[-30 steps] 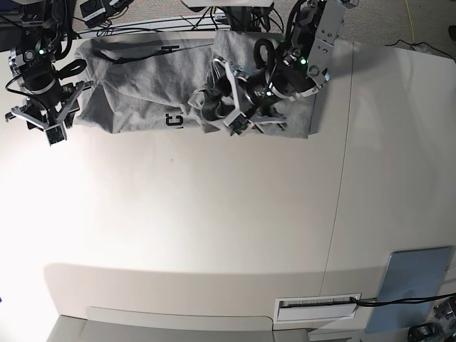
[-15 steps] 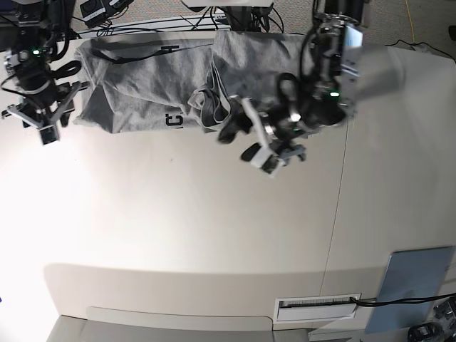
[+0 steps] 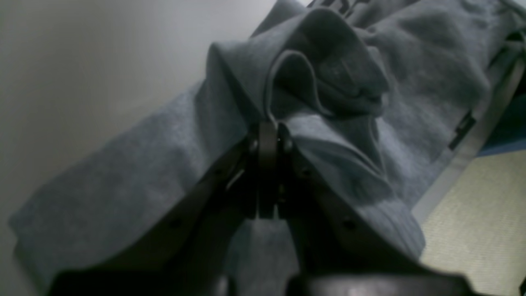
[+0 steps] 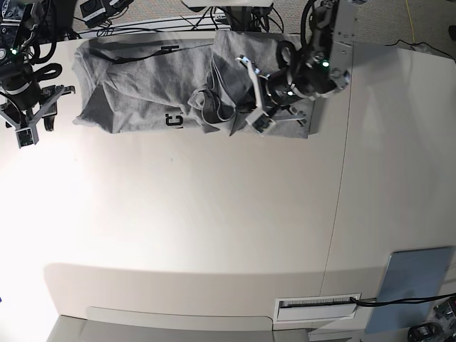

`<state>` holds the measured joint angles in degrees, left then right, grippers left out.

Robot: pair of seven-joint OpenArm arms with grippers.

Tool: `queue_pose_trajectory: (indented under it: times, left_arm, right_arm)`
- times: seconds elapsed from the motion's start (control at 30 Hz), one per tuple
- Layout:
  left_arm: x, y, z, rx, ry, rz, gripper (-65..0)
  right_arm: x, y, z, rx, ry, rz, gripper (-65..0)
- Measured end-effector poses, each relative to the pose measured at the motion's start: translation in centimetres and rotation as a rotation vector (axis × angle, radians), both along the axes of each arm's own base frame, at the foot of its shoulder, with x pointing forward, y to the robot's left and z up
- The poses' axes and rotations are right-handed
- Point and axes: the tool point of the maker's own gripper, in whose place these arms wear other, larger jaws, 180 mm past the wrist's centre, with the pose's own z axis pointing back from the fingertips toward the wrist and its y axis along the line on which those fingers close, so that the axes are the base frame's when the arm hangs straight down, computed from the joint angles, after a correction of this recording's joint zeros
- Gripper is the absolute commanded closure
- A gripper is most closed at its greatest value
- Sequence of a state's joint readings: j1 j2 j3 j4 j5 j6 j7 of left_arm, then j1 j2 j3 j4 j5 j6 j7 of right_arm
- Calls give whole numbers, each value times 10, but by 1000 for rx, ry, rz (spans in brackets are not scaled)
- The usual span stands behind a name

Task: Fold the T-shirt properly
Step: 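Press the folded end flat with the left gripper and release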

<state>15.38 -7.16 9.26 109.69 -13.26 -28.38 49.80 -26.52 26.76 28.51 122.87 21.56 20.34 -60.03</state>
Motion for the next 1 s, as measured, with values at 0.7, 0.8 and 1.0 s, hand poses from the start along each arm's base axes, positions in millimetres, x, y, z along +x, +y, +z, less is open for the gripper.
queue_pose_trajectory:
  times: [0.7, 0.8, 1.0]
  left_arm:
    - [70, -70, 53, -81, -180, 61, 0]
    - [64, -62, 49, -35, -161, 40, 0]
    - [49, -12, 38, 74, -165, 95, 0]
  right_arm:
    - [-3, -1, -3, -2, 24, -9, -233]
    - [-3, -1, -3, -2, 24, -9, -233]
    - [-3, -1, -3, -2, 24, -9, -233]
